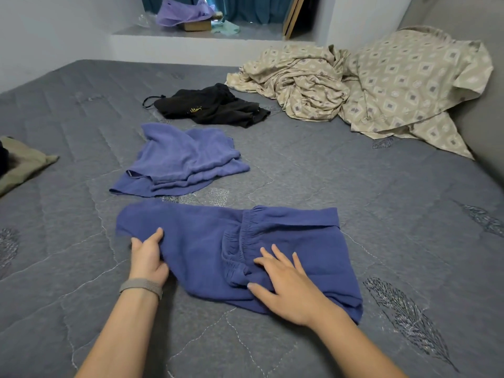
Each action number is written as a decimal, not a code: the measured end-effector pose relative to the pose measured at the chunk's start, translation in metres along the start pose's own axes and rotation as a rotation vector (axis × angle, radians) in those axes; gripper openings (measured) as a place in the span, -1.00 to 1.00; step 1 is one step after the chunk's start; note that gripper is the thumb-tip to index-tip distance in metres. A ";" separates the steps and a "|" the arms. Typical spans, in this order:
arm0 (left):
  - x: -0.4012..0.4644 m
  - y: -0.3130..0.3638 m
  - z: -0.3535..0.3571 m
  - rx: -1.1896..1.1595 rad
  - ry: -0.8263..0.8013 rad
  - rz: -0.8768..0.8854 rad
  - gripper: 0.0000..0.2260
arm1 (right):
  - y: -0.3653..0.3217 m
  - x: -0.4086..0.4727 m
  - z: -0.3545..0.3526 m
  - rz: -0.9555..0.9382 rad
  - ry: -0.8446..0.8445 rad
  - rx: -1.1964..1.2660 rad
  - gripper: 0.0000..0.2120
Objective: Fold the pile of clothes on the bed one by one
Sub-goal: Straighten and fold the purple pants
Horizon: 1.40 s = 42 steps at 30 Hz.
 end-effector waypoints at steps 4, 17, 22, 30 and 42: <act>-0.045 0.013 0.059 0.498 -0.211 0.348 -0.70 | 0.013 -0.002 -0.026 0.160 0.296 0.327 -0.59; -0.124 -0.138 0.118 1.804 -0.919 0.459 -0.36 | 0.114 -0.061 -0.056 0.737 1.056 0.939 -0.46; -0.095 -0.106 0.126 1.686 -0.365 0.848 -0.38 | 0.054 -0.035 -0.062 0.085 0.789 -0.085 -0.48; -0.052 -0.120 0.091 2.044 -0.082 0.541 -0.34 | 0.085 -0.020 -0.005 0.165 0.164 -0.288 -0.12; -0.053 -0.079 0.051 1.163 0.122 0.428 -0.60 | 0.120 -0.054 -0.024 0.496 0.677 -0.039 -0.22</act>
Point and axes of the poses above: each hand's wrist, its own x-axis towards the middle knuckle, its own z-axis out of the palm, y = z × x, the point moved 4 cm from there along x, towards the middle knuckle, and after that the axes turned 12 degrees about -z, right-handed, at the moved point
